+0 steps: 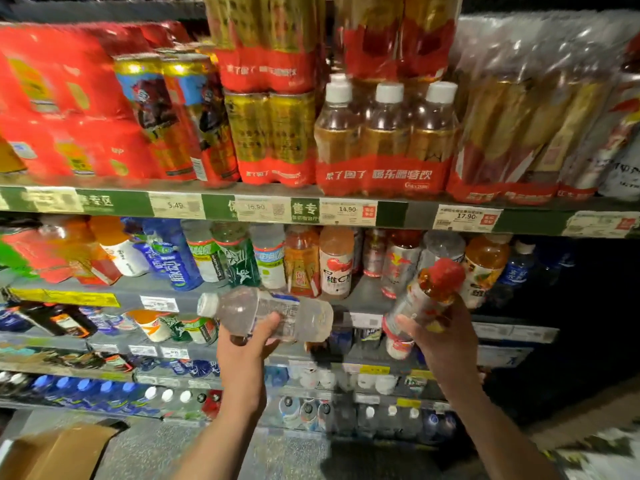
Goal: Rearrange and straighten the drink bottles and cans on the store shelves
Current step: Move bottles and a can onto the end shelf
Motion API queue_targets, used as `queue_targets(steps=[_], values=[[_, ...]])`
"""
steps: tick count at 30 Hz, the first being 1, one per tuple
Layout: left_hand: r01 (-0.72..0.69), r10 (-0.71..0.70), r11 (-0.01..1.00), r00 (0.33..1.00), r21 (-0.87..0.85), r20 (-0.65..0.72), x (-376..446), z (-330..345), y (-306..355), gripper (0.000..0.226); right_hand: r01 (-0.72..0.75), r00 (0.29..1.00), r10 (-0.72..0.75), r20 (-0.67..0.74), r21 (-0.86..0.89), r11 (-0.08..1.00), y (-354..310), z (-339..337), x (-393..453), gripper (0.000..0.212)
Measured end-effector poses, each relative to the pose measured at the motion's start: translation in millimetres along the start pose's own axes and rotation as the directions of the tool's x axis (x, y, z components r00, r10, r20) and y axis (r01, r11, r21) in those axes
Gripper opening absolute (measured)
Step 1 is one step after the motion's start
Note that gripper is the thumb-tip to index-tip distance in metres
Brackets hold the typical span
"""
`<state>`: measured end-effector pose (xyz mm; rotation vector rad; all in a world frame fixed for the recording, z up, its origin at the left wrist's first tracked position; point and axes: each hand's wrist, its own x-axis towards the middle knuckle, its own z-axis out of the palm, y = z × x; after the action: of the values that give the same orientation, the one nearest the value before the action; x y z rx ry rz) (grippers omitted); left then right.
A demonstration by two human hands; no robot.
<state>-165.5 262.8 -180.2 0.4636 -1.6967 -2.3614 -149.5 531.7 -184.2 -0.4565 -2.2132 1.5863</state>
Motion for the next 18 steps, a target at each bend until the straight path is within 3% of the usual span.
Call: queue_targets(steps=[7,11,15,18], values=[[0.020,-0.021,1.000,0.992,0.004,0.121,36,-55,24,0.075,0.091,0.979,-0.109,-0.174,-0.107,0.990,-26,84,27,0.054],[0.004,-0.009,1.000,0.985,0.025,0.174,52,-70,32,0.077,0.077,0.980,-0.114,-0.165,-0.217,0.973,-25,108,47,0.045],[-0.018,0.005,0.999,0.969,0.051,0.246,61,-79,39,0.069,0.064,0.977,-0.122,-0.174,-0.305,0.950,-23,119,51,0.047],[-0.014,-0.003,0.998,0.960,0.058,0.279,66,-82,43,0.072,0.022,0.974,-0.101,-0.202,-0.358,0.933,-20,125,51,0.063]])
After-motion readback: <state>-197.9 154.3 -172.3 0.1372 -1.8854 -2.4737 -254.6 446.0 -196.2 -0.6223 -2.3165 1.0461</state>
